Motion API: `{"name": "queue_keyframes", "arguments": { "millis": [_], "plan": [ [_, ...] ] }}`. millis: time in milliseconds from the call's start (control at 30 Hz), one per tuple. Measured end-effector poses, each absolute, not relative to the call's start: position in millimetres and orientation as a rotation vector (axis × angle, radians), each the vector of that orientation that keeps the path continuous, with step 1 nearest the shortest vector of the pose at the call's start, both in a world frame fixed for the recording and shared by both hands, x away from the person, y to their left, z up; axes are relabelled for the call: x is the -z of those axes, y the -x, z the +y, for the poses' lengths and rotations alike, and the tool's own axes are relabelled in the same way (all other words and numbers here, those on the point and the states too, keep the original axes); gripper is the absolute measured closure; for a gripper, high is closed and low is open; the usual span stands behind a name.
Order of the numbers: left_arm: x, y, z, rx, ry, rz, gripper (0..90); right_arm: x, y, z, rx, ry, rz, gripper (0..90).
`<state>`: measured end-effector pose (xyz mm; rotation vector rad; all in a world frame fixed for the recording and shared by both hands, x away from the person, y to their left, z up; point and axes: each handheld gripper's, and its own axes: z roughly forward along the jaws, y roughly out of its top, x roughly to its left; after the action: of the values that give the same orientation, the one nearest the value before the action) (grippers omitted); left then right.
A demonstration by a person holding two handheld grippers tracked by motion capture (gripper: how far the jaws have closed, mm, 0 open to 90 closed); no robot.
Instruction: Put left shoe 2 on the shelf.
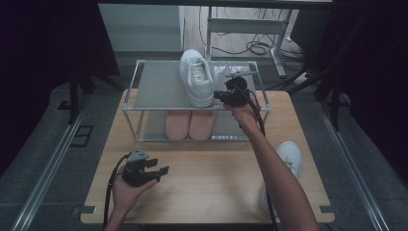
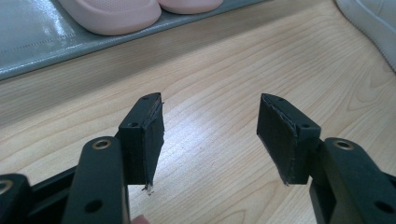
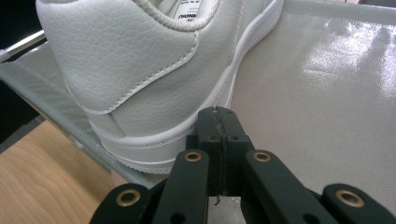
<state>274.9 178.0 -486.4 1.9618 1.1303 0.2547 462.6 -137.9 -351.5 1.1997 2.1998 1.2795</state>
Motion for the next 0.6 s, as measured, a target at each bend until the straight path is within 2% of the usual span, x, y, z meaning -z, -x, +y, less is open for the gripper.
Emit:
{"name": "queue_keyframes", "arguments": {
  "millis": [600],
  "plan": [
    [487.4, -275.6, 177.1, -0.232, -1.967, 1.124, 41.5, 345.2, -460.9, -117.1, -1.338, -1.193, 2.220, 89.7]
  ]
}}
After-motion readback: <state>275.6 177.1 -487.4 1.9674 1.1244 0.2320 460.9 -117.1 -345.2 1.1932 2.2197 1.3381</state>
